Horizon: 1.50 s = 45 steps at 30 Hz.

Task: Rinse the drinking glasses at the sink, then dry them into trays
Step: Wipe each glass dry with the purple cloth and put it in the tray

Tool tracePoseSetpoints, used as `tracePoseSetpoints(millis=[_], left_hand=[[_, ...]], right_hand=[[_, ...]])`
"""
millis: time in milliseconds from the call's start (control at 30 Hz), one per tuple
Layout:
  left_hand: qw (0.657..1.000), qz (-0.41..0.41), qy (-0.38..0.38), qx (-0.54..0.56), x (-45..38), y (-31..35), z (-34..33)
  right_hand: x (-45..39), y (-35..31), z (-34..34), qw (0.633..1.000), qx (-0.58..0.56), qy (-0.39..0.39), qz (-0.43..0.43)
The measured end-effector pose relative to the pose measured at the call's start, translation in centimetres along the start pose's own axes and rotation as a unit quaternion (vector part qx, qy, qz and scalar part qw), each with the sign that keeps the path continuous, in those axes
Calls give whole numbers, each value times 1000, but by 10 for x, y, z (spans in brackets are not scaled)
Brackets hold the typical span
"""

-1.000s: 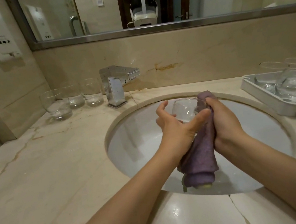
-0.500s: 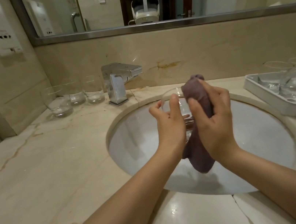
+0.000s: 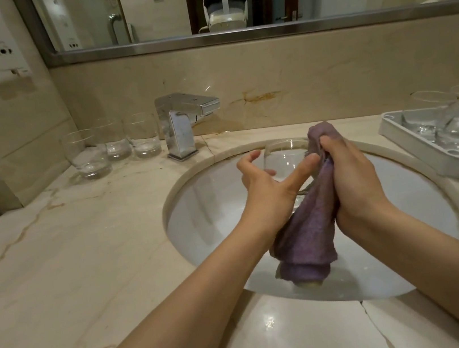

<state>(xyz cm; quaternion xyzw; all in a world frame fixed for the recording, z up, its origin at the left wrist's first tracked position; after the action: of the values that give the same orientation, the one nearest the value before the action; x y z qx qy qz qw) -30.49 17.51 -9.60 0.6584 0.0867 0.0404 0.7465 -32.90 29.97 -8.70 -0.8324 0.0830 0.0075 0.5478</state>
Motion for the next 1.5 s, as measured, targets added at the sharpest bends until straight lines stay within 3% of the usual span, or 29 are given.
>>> tracePoseSetpoints(millis=[100, 200, 267, 333, 433, 567, 633, 700, 800, 900, 1000, 1100, 1167, 1367, 1500], left_hand=[[999, -1, 40, 30, -4, -3, 9], [993, 12, 67, 99, -5, -6, 16], [990, 6, 79, 116, -4, -3, 20], [992, -12, 74, 104, -1, 3, 18], [995, -32, 35, 86, 5, 10, 2], [998, -39, 15, 54, 6, 8, -5], [998, -43, 4, 56, 7, 8, -6], [998, -44, -10, 45, 7, 10, -6], [999, -35, -39, 12, 6, 9, -10], [999, -40, -21, 6, 4, 9, -3], [999, -37, 9, 34, 0, 8, 4], [996, -3, 40, 84, -2, -2, 10], [994, 12, 54, 92, -3, -8, 13], [996, -20, 37, 79, 5, 2, 0], [998, -39, 10, 55, 6, 6, -8]], right_hand=[[13, -16, -13, 989, 96, -36, 107], [36, -27, -34, 935, 228, -85, 258], [46, -27, -42, 895, 269, -101, 340], [46, -30, -38, 887, 260, -83, 373], [33, -40, -15, 927, 187, -16, 325], [2, -14, 1, 995, 26, -6, 95], [-2, 8, 0, 998, -51, -15, -26], [-2, 15, 0, 995, -67, -10, -66], [-2, 8, 4, 998, -49, 11, -40], [2, -1, 3, 1000, -16, 16, -8], [11, -20, -6, 994, 52, -8, 97], [34, -32, -27, 936, 227, -51, 265], [41, -23, -36, 902, 286, -66, 317], [28, -31, -14, 934, 198, -1, 296], [5, -20, -2, 988, 53, -6, 142]])
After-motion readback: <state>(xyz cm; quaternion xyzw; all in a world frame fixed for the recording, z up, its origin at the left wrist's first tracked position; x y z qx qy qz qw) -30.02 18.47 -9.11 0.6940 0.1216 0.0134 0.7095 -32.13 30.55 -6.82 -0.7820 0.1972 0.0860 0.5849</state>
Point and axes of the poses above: each hand's wrist, its own x-axis away from the middle knuckle, its own z-axis out of the back of the hand, y = z × x, the point moved 9 cm from there along -x, towards the middle knuckle, and after that the axes turned 5 degrees about -x, right-handed, at the moved point
